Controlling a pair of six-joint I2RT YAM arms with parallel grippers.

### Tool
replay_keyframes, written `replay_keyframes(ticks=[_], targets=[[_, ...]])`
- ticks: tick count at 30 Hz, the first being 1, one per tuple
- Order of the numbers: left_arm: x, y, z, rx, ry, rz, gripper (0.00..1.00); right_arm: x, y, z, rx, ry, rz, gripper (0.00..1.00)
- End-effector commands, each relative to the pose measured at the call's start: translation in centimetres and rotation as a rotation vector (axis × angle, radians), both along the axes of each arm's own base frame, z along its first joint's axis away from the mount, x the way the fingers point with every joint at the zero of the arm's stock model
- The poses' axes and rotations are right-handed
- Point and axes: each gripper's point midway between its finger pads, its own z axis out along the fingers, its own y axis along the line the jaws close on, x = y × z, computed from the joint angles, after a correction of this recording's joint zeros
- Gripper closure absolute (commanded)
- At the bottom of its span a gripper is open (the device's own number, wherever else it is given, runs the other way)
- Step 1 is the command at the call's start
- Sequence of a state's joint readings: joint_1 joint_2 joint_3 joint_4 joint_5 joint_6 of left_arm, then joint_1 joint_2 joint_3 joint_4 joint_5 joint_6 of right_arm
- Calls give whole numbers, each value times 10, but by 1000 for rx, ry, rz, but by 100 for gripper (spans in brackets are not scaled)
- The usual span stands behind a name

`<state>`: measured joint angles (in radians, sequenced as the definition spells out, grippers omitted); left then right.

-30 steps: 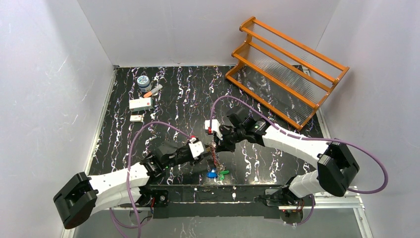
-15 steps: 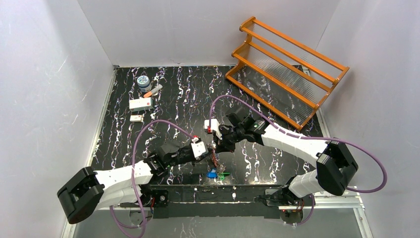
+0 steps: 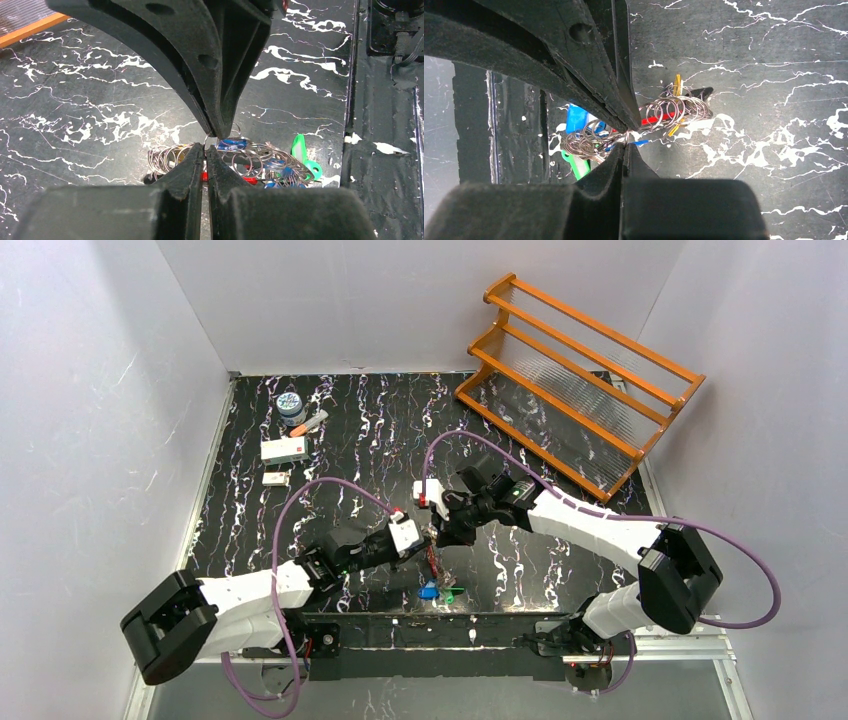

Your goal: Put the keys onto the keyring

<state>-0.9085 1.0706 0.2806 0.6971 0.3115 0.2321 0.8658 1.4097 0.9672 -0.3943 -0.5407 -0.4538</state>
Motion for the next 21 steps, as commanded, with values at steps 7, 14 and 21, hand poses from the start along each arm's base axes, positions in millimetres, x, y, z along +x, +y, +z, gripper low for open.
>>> replay_keyframes(ticks=[7, 14, 21], targets=[[13, 2, 19, -70, 17, 100, 100, 30, 14, 52, 245, -106, -125, 42], [17, 10, 40, -221, 30, 183, 100, 34, -7, 69, 419, -84, -123, 40], [-2, 7, 60, -304, -33, 72, 100, 14, -12, 88, 594, -172, -8, 41]])
